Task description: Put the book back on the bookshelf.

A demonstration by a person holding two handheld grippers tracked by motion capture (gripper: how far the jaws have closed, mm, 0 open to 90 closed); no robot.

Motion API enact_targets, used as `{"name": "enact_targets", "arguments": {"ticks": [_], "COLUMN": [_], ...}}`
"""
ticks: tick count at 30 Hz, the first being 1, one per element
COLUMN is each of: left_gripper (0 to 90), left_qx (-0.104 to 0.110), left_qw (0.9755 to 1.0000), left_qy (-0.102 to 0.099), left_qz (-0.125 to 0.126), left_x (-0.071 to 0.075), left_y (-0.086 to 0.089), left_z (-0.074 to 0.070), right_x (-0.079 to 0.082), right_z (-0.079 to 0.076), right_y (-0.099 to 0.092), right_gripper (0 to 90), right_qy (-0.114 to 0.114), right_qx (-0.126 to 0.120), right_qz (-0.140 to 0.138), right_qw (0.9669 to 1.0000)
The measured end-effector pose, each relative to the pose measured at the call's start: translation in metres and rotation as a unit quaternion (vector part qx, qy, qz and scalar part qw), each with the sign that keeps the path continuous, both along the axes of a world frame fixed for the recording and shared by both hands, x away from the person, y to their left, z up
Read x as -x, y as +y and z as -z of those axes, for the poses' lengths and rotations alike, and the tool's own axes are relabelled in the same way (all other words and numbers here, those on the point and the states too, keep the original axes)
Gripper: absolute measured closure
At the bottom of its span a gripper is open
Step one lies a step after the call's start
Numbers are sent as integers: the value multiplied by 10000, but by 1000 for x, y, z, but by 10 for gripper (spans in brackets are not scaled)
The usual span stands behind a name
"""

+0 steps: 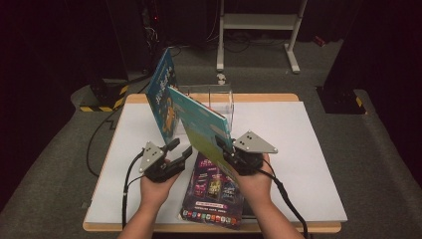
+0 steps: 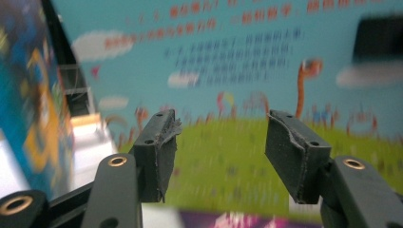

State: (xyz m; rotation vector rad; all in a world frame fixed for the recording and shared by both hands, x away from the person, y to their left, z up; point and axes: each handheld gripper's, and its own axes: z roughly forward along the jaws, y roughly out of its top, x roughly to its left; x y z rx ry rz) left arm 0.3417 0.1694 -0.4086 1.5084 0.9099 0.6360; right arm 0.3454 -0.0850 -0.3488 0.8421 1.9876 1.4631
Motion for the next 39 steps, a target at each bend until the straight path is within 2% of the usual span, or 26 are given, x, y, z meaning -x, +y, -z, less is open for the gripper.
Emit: {"name": "enact_targets", "arguments": {"ticks": [4, 6, 9, 11, 14, 16, 18, 21, 25, 27, 29, 32, 34, 35, 36, 38, 39], "left_gripper": [436, 436, 434, 435, 439, 439, 434, 435, 429, 422, 400, 341, 289, 277, 260, 227, 212], "left_qx": [53, 55, 108, 133, 116, 97, 98, 107, 54, 60, 91, 213, 202, 205, 285, 495, 538], "left_qw": [9999, 9999, 9998, 9998, 9998, 9998, 9998, 9998, 9998, 9998, 9996, 9983, 9966, 9950, 9939, 9905, 9896], "left_qy": [85, 117, 153, 171, 163, 171, 172, 173, 170, 176, 162, 92, -68, -146, -137, -15, 53], "left_qz": [16, -12, -25, -32, -62, -57, -57, -79, -7, 83, 215, 539, 790, 963, 1056, 1284, 1335], "left_x": [-17, -22, -25, -26, -25, -25, -25, -25, -22, -19, -12, 6, 24, 35, 41, 50, 53], "left_y": [-15, -19, -21, -20, -21, -20, -20, -19, -18, -17, -13, -7, -5, -3, -3, -5, -8], "left_z": [-7, -8, -6, -6, -6, -6, -6, -7, -7, -7, -6, -9, -12, -13, -13, -16, -18], "right_x": [2, 5, 12, 17, 19, 19, 19, 21, 31, 36, 42, 45, 46, 46, 47, 47, 48], "right_z": [1, 3, 10, 15, 27, 35, 42, 46, 50, 55, 60, 65, 65, 66, 67, 68, 69], "right_y": [-1, -4, -13, -18, -31, -38, -43, -44, -29, -22, -18, -15, -14, -14, -14, -14, -14], "right_gripper": [790, 763, 747, 739, 706, 692, 705, 706, 664, 635, 632, 636, 638, 638, 638, 637, 636], "right_qy": [55, 102, 248, 322, 621, 800, 894, 918, 805, 794, 822, 826, 837, 836, 854, 866, 859], "right_qx": [-64, -128, -305, -348, -591, -670, -655, -679, -413, -351, -394, -502, -557, -575, -629, -691, -711], "right_qz": [-1, -86, -339, -325, -528, -670, -738, -981, -1466, -1551, -1564, -1608, -1566, -1547, -1538, -1545, -1540], "right_qw": [10000, 9998, 9987, 9983, 9949, 9923, 9911, 9886, 9851, 9841, 9835, 9822, 9825, 9827, 9824, 9818, 9818]}}
